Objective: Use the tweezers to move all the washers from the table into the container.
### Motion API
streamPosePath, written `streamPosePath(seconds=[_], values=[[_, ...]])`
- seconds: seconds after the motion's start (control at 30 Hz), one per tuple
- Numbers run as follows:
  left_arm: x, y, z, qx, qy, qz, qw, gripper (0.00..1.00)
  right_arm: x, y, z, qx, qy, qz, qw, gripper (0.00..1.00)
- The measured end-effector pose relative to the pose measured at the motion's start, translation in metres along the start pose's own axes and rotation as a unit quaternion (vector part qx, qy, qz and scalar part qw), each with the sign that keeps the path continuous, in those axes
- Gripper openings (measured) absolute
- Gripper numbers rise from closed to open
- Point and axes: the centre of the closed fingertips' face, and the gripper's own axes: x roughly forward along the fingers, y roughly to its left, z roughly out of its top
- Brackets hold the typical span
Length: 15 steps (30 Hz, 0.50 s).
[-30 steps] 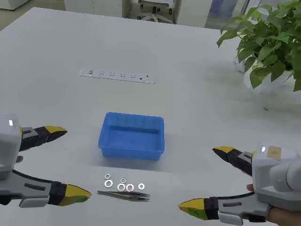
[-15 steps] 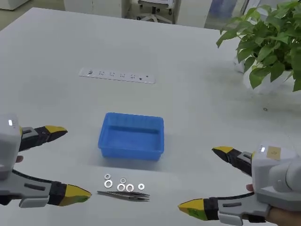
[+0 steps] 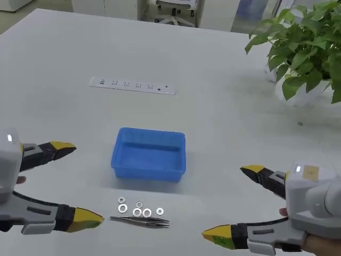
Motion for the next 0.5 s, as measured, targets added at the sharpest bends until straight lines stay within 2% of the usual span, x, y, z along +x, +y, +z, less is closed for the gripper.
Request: streamPosePath(seconds=[0.5], values=[[0.0023, -0.0006, -0.0016, 0.001, 0.004, -0.004, 1.0, 0.99, -0.0004, -0.0007, -0.0016, -0.001, 0.002, 0.0, 1.0, 1.0]])
